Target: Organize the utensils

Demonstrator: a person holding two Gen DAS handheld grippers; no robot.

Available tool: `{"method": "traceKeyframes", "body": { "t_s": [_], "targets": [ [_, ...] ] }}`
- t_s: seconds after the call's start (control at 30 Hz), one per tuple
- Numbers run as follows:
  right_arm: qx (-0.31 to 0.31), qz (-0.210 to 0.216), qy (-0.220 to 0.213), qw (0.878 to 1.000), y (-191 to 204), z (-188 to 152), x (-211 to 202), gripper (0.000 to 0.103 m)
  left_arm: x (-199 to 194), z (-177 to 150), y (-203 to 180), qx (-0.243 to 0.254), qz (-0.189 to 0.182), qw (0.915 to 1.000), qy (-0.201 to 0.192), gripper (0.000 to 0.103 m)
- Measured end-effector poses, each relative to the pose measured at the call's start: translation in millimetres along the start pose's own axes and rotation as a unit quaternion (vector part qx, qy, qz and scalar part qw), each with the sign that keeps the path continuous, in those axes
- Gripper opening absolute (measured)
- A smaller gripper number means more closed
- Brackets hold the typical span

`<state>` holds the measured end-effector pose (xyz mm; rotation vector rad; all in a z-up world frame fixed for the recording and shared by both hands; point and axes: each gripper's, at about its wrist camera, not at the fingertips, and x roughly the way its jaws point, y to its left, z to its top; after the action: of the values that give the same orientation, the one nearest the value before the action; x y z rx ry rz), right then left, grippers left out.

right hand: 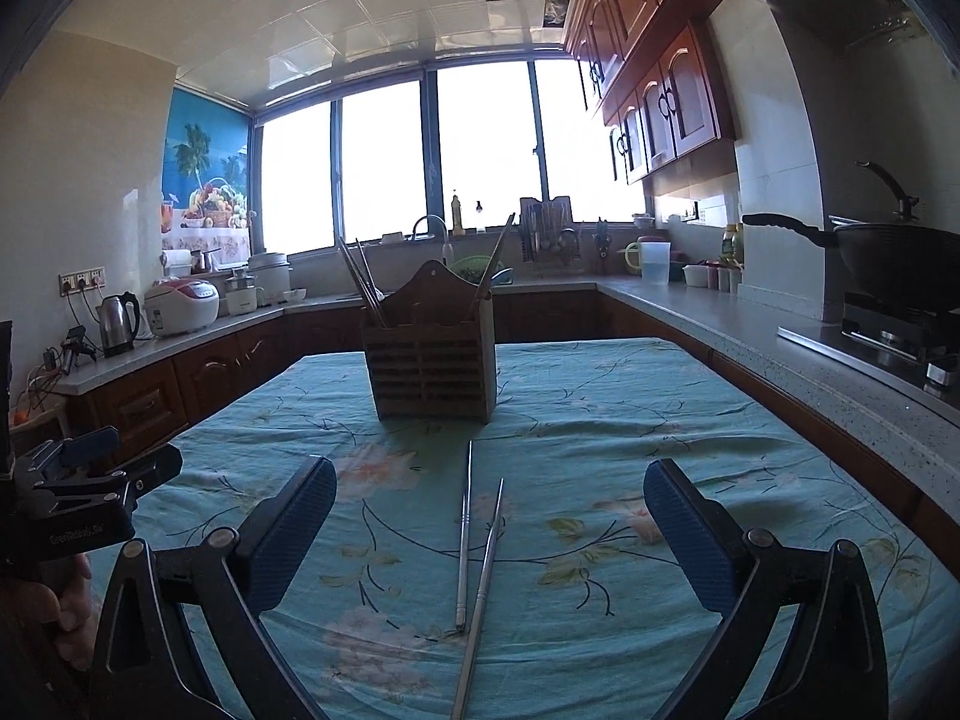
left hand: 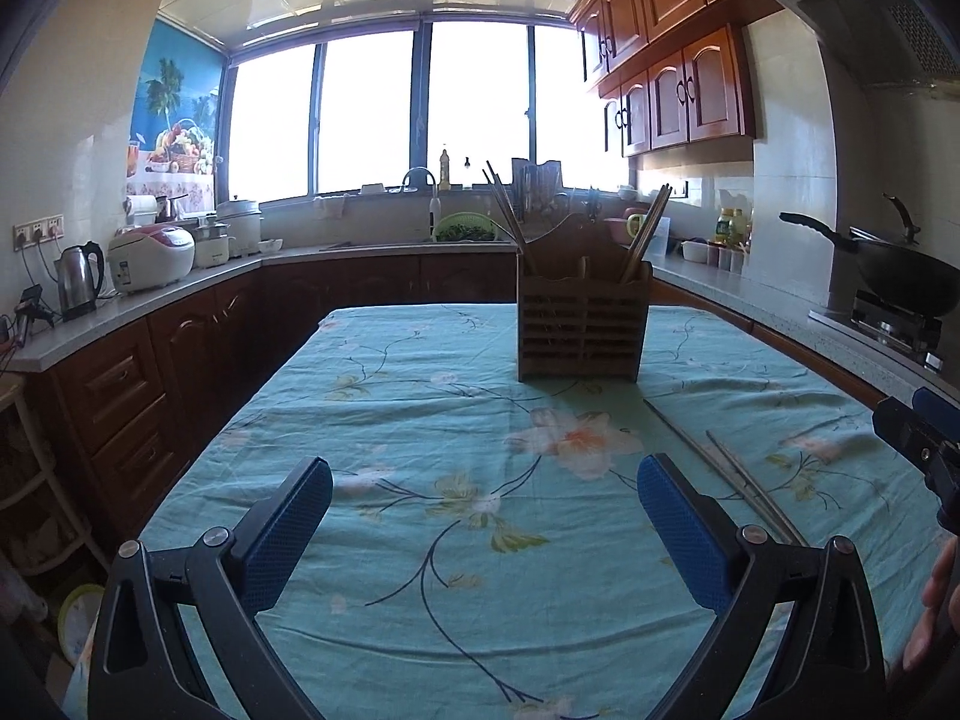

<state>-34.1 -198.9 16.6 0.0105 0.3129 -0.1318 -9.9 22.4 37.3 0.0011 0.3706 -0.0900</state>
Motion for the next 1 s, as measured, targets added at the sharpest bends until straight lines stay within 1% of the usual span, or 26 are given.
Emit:
{"method": "traceKeyframes", "body": {
  "t_s": [0.17,0.3,0.63,1.0],
  "targets": [
    [0.004,-0.007,0.002,1.000,-3.5,-4.3,-2.5,0.103,2.0,0.4,0.7,0.000,0.004,0.9999,0.012,0.102],
    [0.011,-0.013,0.001,1.000,-7.4,-4.9,-3.5,0.103,3.1,1.0,0.6,0.000,0.005,0.9999,0.012,0.102],
    [0.011,-0.013,-0.005,1.000,-7.3,-5.6,-5.7,0.103,2.9,-1.7,1.7,-0.002,0.006,1.0000,0.005,0.102],
    [0.008,-0.013,-0.025,1.000,-7.3,-3.3,-10.3,0.103,1.3,-6.1,4.1,-0.005,0.009,0.9999,-0.008,0.102]
  ]
}}
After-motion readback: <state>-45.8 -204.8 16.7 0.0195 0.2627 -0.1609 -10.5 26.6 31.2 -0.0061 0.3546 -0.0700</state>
